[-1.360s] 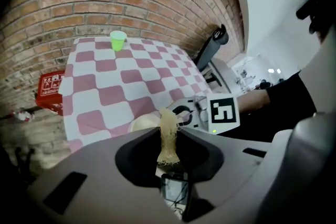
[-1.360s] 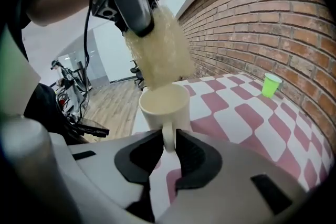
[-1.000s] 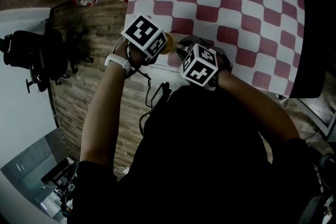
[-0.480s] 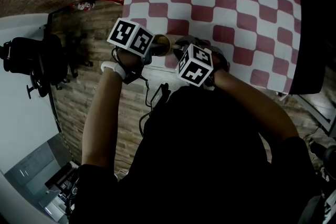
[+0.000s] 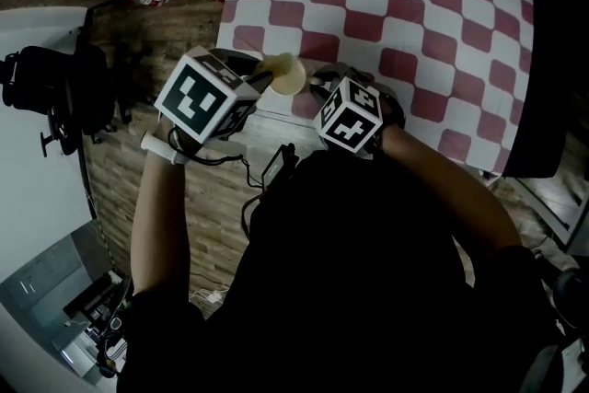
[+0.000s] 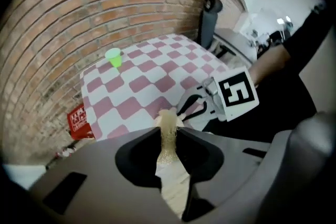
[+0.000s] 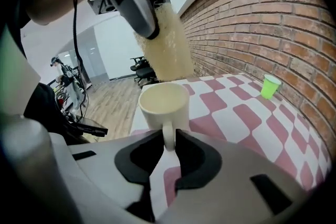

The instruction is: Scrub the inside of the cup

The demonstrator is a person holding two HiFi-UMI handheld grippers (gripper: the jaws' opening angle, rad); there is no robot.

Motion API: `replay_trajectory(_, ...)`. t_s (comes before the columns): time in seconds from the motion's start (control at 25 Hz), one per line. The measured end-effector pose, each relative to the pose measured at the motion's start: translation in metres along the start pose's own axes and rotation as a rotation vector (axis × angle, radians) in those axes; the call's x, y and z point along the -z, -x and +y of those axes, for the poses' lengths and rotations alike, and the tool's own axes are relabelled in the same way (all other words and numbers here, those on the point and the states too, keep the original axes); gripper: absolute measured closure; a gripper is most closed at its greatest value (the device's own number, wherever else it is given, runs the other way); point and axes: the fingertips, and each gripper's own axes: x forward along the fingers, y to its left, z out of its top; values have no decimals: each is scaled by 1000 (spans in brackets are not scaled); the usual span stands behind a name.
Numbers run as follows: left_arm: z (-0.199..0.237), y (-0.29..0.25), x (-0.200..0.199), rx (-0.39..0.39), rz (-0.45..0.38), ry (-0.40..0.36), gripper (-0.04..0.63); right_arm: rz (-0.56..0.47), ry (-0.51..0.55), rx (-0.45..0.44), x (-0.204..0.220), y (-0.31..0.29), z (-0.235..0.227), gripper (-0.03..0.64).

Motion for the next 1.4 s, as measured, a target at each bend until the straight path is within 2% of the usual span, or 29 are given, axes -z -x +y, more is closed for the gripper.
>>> replay_trajectory(0.08,-9,-18,0,-11,74,-128,515,2,3,-1,0,0,0,534)
replay_trajectory(0.12,-13,-29,1,0,105,-157,515,3,3,-1,0,0,0,534)
replay_trajectory(0.2,-15,-51,12,19,187,-162,515,4,1,-1,-1,0,1,533)
replay_trajectory(0.28,-7,-72,27,1,270,-150,515,3,0,2,-2,0,0,534)
replay_trajectory(0.4,1,-95,29,-32,319,-165,515,3,-2,6,-3,0,-1,534)
replay_trajectory(0.56,-1,-111,30,-39,362,-209,515,1,-7,8,-3,1,0,534)
replay_trajectory(0.76,6,-96,24,-107,323,-221,515,3,-2,8,-1,1,-1,533)
replay_trajectory(1.0,8,-43,16,-194,186,-176,515,-4,-5,11,-3,1,-3,534)
replay_trajectory(1.2,37,15,18,-377,123,-136,515,2,-1,11,-1,1,-3,534)
replay_trajectory(1.28,33,26,14,-366,84,-131,515,2,-2,12,-1,1,-3,534)
replay_trajectory(1.4,3,17,7,-235,54,-163,515,4,1,12,-1,2,-2,534)
